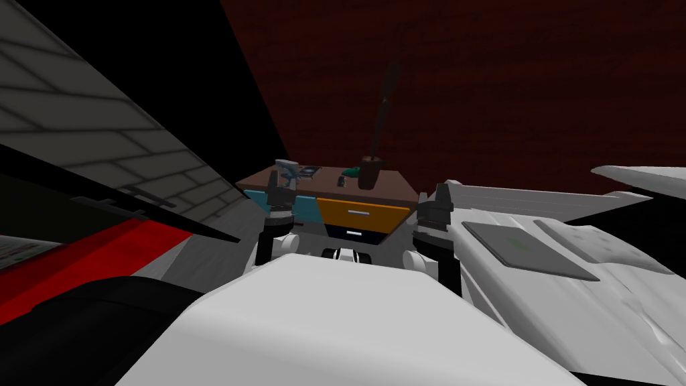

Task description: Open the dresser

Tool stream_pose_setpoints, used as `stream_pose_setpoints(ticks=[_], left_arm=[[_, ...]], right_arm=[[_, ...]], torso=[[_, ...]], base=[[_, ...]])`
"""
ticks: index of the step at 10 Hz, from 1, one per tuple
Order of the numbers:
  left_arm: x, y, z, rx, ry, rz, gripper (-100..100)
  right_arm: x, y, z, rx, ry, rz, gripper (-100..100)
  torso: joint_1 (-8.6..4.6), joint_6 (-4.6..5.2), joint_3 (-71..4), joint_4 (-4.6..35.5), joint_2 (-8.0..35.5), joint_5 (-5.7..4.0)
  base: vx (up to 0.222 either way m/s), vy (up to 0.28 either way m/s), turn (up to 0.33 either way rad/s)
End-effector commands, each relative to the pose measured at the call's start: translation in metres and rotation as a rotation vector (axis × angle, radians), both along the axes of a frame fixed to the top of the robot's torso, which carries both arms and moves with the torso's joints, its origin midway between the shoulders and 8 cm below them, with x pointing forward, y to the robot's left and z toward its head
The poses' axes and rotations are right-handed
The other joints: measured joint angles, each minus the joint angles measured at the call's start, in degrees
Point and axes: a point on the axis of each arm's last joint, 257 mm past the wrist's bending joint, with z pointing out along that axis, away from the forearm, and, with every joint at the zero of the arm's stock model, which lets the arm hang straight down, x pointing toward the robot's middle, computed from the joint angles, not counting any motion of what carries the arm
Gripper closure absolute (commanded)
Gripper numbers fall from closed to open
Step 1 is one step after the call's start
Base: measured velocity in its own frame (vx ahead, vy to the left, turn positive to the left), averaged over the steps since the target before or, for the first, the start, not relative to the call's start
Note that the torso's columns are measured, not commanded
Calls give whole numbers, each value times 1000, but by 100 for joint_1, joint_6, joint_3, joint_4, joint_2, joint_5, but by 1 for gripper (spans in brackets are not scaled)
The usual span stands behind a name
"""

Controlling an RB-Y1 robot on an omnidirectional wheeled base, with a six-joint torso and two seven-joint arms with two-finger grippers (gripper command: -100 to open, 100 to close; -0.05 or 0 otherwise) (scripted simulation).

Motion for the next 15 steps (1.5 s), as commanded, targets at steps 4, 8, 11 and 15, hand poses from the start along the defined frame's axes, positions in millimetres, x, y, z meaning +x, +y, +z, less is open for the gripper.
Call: stream_pose_setpoints(ticks=[4,8,11,15], left_arm=[[21,-6,-36,63,74,-26,-100],[38,-6,-74,84,142,-28,-100],[50,-5,-105,95,196,-28,-100],[63,-4,-143,107,262,-28,-100]], right_arm=[[0,0,0,0,1,0,0],[0,0,0,0,1,0,0],[0,0,0,0,1,0,0],[0,0,0,0,1,0,0]], torso=[[-12,1,-1380,684,681,-4],[1,0,-1383,692,691,1],[-1,0,-1383,692,692,0],[4,0,-1384,691,689,1]], base=[[5,-50,-14],[1,-58,-16],[-3,-67,-16],[6,-60,-15]])
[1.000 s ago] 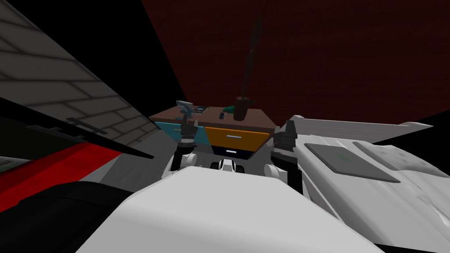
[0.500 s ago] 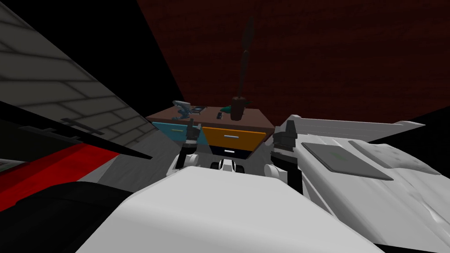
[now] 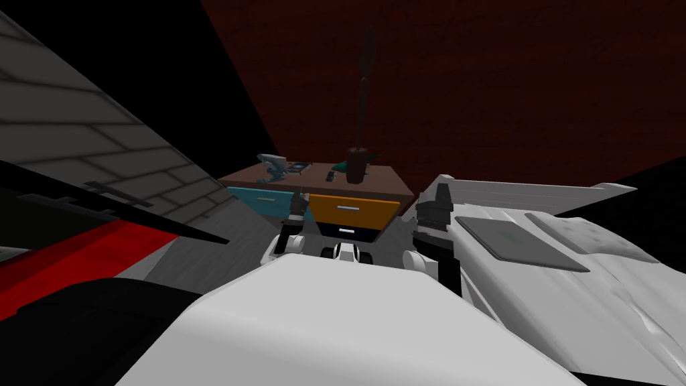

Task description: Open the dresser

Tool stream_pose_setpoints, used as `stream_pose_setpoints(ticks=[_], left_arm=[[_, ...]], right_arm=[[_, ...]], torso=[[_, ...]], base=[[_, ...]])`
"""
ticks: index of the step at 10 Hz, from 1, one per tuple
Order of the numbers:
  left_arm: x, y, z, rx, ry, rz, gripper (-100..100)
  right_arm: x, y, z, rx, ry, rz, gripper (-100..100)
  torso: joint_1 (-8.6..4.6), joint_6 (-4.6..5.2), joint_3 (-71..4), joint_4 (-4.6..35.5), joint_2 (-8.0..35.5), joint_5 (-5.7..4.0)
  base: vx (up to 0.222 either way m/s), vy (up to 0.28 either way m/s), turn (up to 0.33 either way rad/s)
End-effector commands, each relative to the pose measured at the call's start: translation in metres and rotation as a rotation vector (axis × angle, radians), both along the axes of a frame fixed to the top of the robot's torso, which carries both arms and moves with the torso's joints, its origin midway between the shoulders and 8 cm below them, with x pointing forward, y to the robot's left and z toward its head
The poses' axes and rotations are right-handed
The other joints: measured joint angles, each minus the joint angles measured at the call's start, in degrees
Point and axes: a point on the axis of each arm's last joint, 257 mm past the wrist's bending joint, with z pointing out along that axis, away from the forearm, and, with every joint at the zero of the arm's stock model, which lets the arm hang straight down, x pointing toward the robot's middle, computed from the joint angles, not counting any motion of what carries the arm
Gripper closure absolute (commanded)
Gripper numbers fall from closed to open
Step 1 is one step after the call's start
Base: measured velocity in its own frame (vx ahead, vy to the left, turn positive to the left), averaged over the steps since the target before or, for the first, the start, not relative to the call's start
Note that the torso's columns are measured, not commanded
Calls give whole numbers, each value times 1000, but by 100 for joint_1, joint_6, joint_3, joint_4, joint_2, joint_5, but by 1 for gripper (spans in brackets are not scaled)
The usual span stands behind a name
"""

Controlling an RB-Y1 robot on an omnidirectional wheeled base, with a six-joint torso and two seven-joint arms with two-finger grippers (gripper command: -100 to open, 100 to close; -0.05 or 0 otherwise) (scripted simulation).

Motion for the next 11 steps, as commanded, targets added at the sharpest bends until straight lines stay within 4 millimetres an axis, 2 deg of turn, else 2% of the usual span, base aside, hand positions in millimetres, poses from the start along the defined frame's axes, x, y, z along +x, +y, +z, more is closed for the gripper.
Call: stream_pose_setpoints(ticks=[1,5,6,11], left_arm=[[5,0,-24,9,41,1,-100],[13,0,-58,25,99,1,-100],[16,0,-74,32,127,1,-100],[22,-1,-124,46,211,2,-100]], right_arm=[[0,0,0,0,0,0,0],[0,0,0,0,0,0,0],[0,0,0,0,0,0,0],[0,0,0,0,0,0,0]], torso=[[-1,0,2,1,3,0],[-7,0,0,0,0,-2],[-4,0,-1,-1,-2,-2],[-1,0,2,1,2,0]], base=[[-2,-54,-13],[2,-54,-13],[7,-67,-18],[4,-63,-17]])
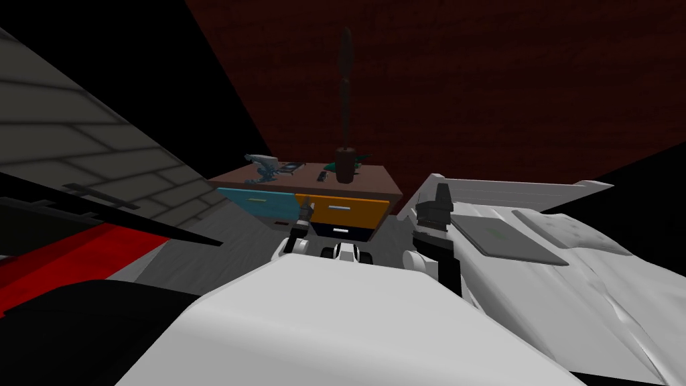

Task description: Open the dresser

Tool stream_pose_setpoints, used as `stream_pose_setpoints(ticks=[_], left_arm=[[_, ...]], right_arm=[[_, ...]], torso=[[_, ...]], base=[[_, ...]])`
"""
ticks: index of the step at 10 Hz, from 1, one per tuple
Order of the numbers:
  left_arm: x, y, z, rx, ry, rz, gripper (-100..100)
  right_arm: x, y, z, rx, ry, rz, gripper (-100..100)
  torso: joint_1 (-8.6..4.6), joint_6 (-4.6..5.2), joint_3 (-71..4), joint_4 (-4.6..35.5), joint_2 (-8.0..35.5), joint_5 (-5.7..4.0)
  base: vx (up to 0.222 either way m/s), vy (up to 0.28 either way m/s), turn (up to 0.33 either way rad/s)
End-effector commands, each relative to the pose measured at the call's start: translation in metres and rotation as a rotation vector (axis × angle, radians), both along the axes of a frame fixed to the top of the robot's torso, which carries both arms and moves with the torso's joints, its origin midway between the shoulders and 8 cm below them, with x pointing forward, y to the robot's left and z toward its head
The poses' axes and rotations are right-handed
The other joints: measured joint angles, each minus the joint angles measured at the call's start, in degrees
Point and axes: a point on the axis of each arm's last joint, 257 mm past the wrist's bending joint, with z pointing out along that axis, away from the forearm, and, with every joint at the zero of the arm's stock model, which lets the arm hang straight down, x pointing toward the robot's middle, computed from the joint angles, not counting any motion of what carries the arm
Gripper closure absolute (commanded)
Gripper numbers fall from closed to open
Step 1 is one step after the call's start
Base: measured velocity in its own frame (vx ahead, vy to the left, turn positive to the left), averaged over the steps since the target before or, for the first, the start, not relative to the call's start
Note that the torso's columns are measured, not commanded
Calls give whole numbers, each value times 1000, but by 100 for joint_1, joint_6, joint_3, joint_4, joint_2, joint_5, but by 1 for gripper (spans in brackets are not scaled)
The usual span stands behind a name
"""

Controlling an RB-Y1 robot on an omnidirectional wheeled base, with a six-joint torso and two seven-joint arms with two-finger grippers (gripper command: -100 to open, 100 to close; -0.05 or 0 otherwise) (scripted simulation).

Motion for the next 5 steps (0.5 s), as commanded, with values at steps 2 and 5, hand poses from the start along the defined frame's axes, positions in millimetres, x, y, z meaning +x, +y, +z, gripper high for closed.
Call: stream_pose_setpoints(ticks=[2,5], left_arm=[[2,-2,-36,7,61,1,-100],[3,-5,-59,5,102,2,-100]], right_arm=[[0,0,0,0,0,0,0],[0,0,0,0,0,0,0]], torso=[[-3,0,-2,-1,-2,-1],[4,-1,-1,0,-1,0]], base=[[5,-62,-17],[4,-52,-10]])
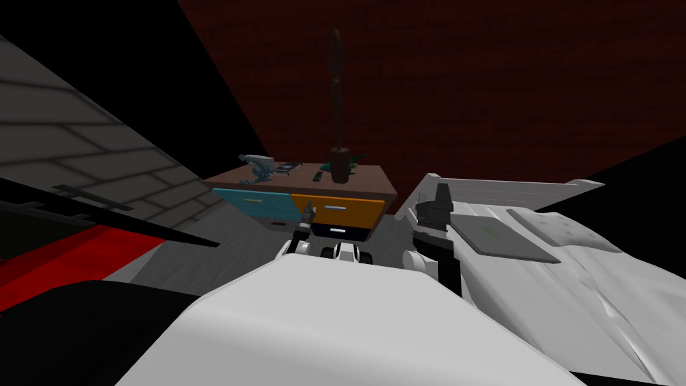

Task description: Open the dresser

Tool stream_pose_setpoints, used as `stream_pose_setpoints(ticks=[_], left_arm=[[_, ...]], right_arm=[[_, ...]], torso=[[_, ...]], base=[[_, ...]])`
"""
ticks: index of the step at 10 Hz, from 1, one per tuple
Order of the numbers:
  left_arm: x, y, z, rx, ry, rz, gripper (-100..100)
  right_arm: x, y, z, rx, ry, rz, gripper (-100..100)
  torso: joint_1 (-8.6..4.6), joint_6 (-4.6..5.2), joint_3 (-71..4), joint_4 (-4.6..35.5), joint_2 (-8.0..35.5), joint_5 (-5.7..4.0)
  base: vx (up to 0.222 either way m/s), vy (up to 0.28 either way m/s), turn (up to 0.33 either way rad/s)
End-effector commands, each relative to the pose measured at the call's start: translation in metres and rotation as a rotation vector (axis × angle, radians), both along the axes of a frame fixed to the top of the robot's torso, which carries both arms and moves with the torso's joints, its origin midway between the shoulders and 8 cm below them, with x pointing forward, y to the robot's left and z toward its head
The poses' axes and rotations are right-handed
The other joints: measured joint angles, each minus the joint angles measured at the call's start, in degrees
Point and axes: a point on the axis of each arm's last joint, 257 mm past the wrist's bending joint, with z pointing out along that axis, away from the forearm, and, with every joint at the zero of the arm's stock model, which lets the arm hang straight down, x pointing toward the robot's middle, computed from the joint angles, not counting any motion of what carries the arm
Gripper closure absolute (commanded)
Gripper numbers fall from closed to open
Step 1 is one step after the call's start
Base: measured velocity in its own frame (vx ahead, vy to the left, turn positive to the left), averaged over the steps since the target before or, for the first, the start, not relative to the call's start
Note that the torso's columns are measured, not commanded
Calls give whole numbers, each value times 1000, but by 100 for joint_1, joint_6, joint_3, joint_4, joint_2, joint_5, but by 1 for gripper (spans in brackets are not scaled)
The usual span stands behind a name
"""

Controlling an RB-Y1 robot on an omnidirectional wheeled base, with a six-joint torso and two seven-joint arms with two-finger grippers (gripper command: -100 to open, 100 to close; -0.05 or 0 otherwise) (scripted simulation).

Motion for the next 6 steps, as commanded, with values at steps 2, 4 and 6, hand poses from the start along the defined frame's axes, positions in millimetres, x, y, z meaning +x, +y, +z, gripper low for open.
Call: stream_pose_setpoints(ticks=[2,4,6], left_arm=[[2,-6,-34,-7,57,2,-100],[1,-9,-45,-13,75,2,-100],[1,-17,-61,-31,103,4,-100]], right_arm=[[0,0,0,0,0,0,0],[0,0,0,0,0,0,0],[0,0,0,0,0,0,0]], torso=[[-8,1,1,0,0,-1],[-4,0,-1,-1,-2,-1],[-6,1,1,0,1,0]], base=[[5,-57,-17],[6,-43,-9],[3,-45,-15]])
